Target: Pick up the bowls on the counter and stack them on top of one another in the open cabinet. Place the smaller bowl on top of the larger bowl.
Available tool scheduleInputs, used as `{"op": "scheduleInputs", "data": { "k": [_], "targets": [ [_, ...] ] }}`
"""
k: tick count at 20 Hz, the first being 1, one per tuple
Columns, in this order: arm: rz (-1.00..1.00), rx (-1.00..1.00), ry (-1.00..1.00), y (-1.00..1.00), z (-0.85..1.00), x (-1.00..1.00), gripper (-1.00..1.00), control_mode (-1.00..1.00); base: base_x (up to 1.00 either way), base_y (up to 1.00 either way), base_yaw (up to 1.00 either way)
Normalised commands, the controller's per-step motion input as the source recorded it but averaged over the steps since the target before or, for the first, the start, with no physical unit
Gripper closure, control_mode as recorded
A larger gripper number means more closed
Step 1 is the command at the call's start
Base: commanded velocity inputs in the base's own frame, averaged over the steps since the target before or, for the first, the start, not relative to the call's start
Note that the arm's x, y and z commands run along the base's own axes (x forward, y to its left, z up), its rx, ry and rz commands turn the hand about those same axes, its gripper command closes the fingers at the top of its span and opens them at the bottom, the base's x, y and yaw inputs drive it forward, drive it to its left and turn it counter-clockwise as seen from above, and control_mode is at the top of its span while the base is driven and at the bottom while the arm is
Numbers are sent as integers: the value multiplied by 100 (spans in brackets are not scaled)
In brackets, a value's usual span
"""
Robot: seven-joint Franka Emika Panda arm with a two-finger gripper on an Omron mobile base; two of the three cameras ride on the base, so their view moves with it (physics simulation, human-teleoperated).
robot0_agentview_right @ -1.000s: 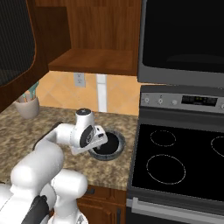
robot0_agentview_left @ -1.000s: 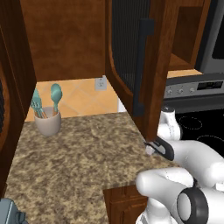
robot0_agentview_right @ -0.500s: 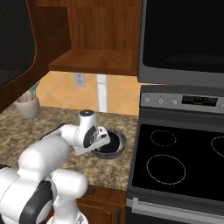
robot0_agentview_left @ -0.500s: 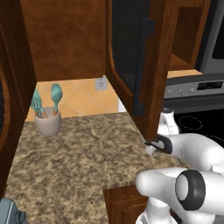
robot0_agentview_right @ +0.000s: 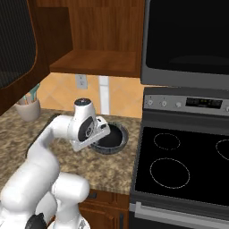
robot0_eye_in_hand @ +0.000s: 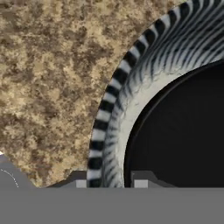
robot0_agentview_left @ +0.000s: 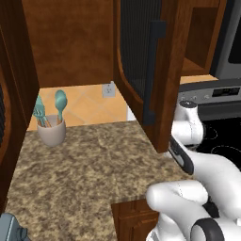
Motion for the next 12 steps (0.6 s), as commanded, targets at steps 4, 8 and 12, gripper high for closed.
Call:
{"op": "scheduleInputs", "data": {
  "k": [4,8,12],
  "targets": [
    [20,-16,-33,0,100,-86,100,-100,0,0,0],
    [18,-13,-31,0,100,-100,100,-100,0,0,0],
    [11,-10,-25,0,100,-66,100,-100,0,0,0]
  ]
}}
